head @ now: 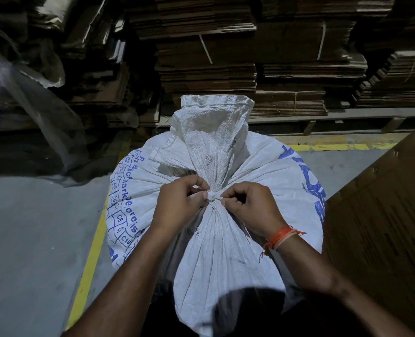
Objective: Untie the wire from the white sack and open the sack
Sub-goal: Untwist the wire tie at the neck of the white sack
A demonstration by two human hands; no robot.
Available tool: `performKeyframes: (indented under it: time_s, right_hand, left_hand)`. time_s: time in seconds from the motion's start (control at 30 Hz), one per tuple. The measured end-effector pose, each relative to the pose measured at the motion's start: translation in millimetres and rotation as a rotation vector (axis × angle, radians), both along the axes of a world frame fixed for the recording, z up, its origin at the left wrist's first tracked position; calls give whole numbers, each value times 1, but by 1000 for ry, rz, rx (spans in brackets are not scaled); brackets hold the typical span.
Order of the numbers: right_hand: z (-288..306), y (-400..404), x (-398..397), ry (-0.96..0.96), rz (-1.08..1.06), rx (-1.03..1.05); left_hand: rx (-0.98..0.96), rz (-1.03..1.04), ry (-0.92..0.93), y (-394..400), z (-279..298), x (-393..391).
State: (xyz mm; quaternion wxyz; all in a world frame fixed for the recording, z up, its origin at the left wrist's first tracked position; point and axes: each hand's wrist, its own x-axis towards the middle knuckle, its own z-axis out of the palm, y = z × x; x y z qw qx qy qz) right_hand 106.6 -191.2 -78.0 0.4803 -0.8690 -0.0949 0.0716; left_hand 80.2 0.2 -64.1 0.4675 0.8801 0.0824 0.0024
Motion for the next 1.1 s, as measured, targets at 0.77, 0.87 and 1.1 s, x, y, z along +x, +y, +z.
performKeyframes:
  time_s: [0.77,0.87,1.1]
  right_hand:
    - [-13,7,-8,-139,-81,-32]
    - [-14,7,-8,-142,-86,-33]
    - [-16,10,-8,-127,-100,-46]
  left_hand:
    - [-378,106,184,0,-6,2]
    - [-387,111,189,0,-7,2]
    - [-404,84,191,0,-13,3]
